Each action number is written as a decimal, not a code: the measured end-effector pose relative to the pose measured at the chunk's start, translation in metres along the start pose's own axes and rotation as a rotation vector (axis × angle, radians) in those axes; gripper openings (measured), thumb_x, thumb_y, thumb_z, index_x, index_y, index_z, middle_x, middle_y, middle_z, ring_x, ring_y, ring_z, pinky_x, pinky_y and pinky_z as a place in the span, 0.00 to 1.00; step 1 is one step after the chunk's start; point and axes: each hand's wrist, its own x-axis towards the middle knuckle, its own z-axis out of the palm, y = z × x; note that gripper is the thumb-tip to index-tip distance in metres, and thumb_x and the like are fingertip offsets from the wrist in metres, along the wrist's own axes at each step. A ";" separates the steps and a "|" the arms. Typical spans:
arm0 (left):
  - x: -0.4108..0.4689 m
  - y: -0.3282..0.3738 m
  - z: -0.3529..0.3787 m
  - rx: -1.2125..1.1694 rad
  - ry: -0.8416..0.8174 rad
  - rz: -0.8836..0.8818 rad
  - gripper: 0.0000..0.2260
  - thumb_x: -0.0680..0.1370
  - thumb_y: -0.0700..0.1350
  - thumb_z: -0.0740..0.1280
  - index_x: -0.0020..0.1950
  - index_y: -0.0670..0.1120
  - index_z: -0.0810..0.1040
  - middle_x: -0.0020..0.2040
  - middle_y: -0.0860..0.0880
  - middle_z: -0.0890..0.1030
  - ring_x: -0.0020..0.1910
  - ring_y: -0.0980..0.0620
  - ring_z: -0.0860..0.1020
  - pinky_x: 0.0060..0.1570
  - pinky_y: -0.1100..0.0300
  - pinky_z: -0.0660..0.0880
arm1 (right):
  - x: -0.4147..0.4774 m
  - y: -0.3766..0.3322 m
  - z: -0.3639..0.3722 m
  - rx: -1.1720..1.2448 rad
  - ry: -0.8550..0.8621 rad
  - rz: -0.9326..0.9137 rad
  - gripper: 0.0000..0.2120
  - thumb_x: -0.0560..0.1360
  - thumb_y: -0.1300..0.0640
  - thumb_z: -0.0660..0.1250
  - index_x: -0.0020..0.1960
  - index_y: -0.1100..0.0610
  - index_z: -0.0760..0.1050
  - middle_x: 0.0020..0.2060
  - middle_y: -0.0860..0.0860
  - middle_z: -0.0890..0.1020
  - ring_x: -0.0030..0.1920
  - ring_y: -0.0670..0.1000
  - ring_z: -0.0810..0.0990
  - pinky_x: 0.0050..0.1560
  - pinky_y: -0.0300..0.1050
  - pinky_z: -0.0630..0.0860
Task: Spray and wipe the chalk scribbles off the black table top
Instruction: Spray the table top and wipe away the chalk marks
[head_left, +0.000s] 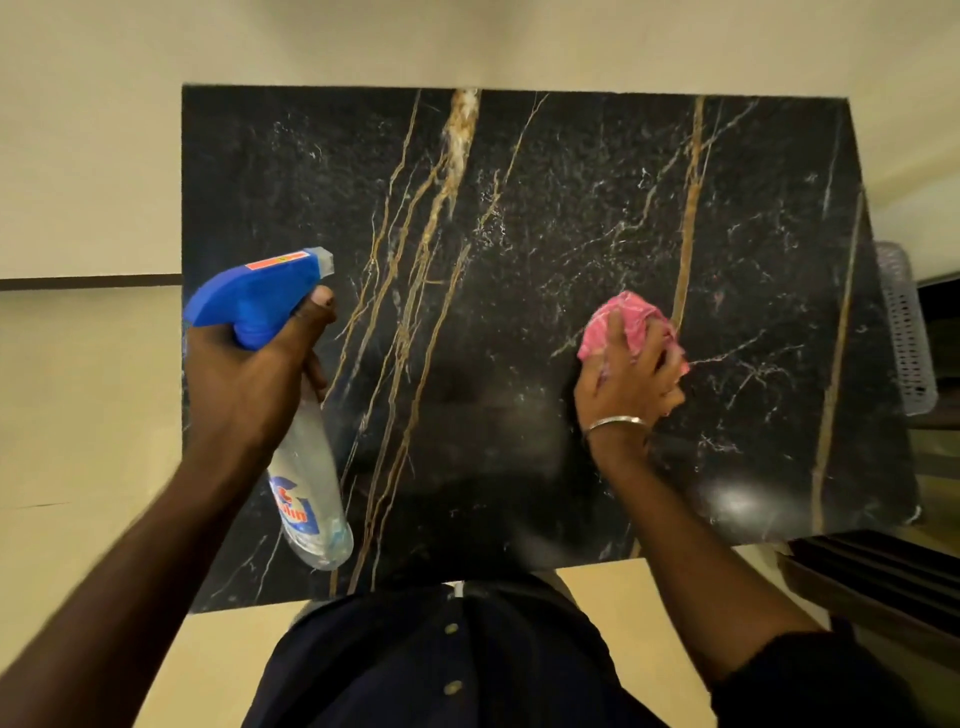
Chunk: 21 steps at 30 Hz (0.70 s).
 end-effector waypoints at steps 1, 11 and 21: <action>-0.003 -0.001 -0.002 0.000 0.004 -0.004 0.16 0.78 0.54 0.69 0.55 0.42 0.79 0.35 0.44 0.79 0.29 0.51 0.78 0.36 0.56 0.77 | -0.020 -0.011 0.002 -0.005 -0.019 -0.059 0.29 0.74 0.45 0.58 0.75 0.40 0.60 0.75 0.56 0.62 0.70 0.64 0.62 0.55 0.62 0.67; -0.029 0.007 -0.006 -0.036 0.062 0.040 0.07 0.78 0.51 0.70 0.47 0.49 0.80 0.38 0.35 0.80 0.26 0.49 0.77 0.35 0.54 0.76 | -0.134 -0.104 0.015 0.069 -0.181 -0.850 0.29 0.75 0.40 0.57 0.75 0.40 0.58 0.74 0.53 0.59 0.70 0.63 0.61 0.56 0.64 0.67; -0.044 0.020 0.034 -0.081 0.081 0.072 0.17 0.78 0.52 0.69 0.55 0.38 0.79 0.33 0.42 0.77 0.30 0.44 0.77 0.36 0.55 0.76 | -0.013 -0.030 0.009 -0.079 -0.084 -0.801 0.25 0.75 0.42 0.53 0.72 0.42 0.64 0.73 0.53 0.63 0.67 0.62 0.62 0.53 0.59 0.70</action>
